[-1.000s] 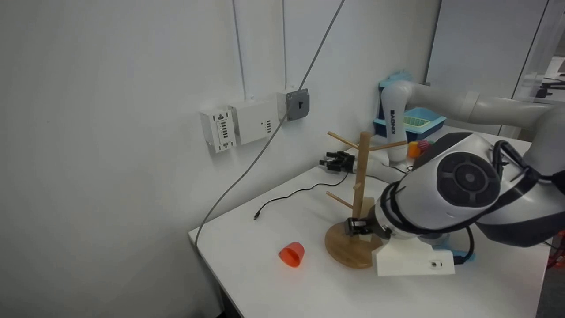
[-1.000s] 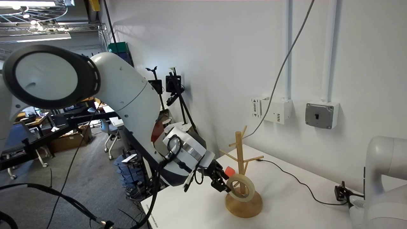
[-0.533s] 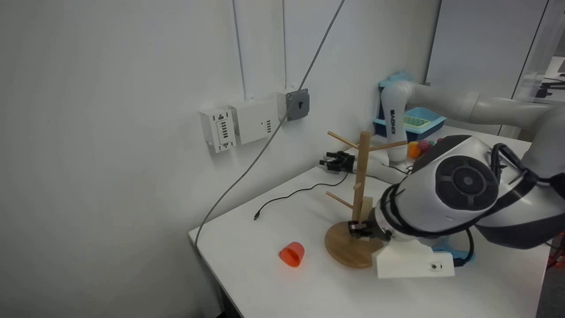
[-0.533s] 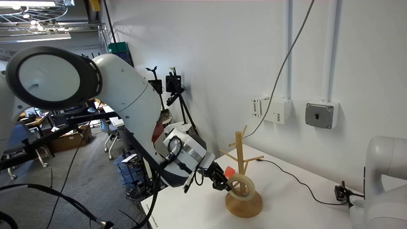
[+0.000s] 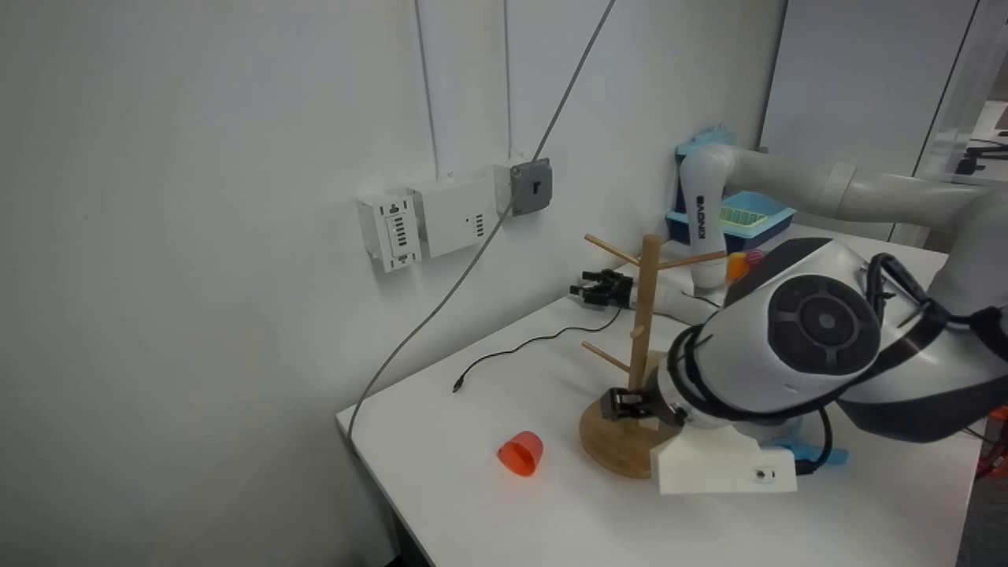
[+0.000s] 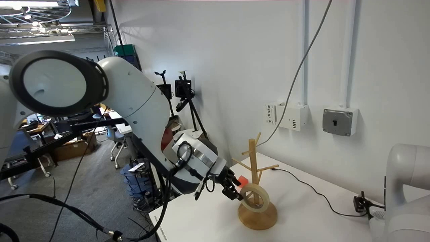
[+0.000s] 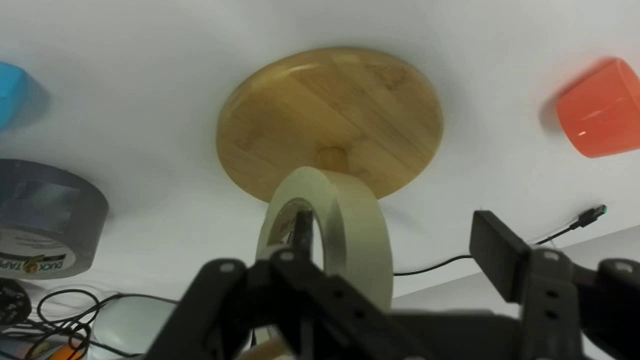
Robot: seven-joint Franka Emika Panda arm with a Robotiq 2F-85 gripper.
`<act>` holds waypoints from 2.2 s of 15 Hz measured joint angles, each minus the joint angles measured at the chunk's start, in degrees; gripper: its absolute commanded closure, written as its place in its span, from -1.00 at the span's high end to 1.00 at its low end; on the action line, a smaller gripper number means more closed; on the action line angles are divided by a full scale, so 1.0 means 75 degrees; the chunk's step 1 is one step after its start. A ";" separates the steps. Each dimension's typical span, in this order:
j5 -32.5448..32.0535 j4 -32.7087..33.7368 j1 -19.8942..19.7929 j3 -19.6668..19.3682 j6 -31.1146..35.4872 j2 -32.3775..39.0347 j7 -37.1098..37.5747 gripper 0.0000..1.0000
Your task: Remove the tape off of the wooden holder then put the dark brown tape on the bottom position of the wooden holder then put the peg on the top position of the wooden holder
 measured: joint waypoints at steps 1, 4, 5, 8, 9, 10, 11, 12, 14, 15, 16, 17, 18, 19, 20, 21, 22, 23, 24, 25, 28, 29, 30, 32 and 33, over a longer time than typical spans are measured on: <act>0.0000 0.0046 0.0031 0.0000 0.0000 0.0004 0.0039 1.00; 0.0000 0.0207 0.0119 0.0000 -0.0035 0.0026 0.0136 1.00; 0.0000 0.0274 0.0134 0.0000 -0.0058 0.0048 0.0149 1.00; 0.0000 0.0472 0.0140 -0.0016 -0.0155 0.0183 0.0156 1.00; 0.0000 0.0523 0.0140 -0.0023 -0.0215 0.0237 0.0157 1.00; 0.0000 0.0566 0.0140 -0.0031 -0.0278 0.0286 0.0159 1.00; 0.0000 0.0595 0.0140 -0.0042 -0.0342 0.0328 0.0161 1.00; 0.0000 0.0616 0.0140 -0.0061 -0.0397 0.0364 0.0161 1.00; 0.0000 0.0641 0.0139 -0.0117 -0.0484 0.0425 0.0161 1.00; 0.0000 0.0642 0.0139 -0.0142 -0.0530 0.0444 0.0161 1.00; 0.0000 0.0642 0.0139 -0.0166 -0.0564 0.0460 0.0161 0.87; 0.0000 0.0642 0.0139 -0.0187 -0.0585 0.0475 0.0161 0.47; 0.0000 0.0643 0.0139 -0.0204 -0.0598 0.0488 0.0161 0.31; 0.0000 0.0644 0.0139 -0.0217 -0.0600 0.0497 0.0161 0.17; 0.0000 0.0644 0.0139 -0.0222 -0.0600 0.0504 0.0161 -0.02; -0.0004 0.0645 0.0140 -0.0222 -0.0600 0.0507 0.0161 -0.16; -0.0007 0.0645 0.0140 -0.0222 -0.0600 0.0508 0.0161 -0.30; -0.0009 0.0644 0.0140 -0.0223 -0.0600 0.0508 0.0161 -0.47; -0.0011 0.0644 0.0140 -0.0223 -0.0600 0.0508 0.0161 -0.61; -0.0012 0.0644 0.0140 -0.0224 -0.0600 0.0508 0.0161 -0.78; -0.0013 0.0644 0.0140 -0.0228 -0.0600 0.0508 0.0161 -1.00; -0.0026 0.0644 0.0140 -0.0233 -0.0600 0.0508 0.0161 -1.00; -0.0059 0.0644 0.0140 -0.0240 -0.0600 0.0507 0.0161 -0.97; -0.0204 0.0629 0.0140 -0.0274 -0.0600 0.0479 0.0161 -0.96; -0.0310 0.0605 0.0140 -0.0301 -0.0600 0.0448 0.0169 -0.96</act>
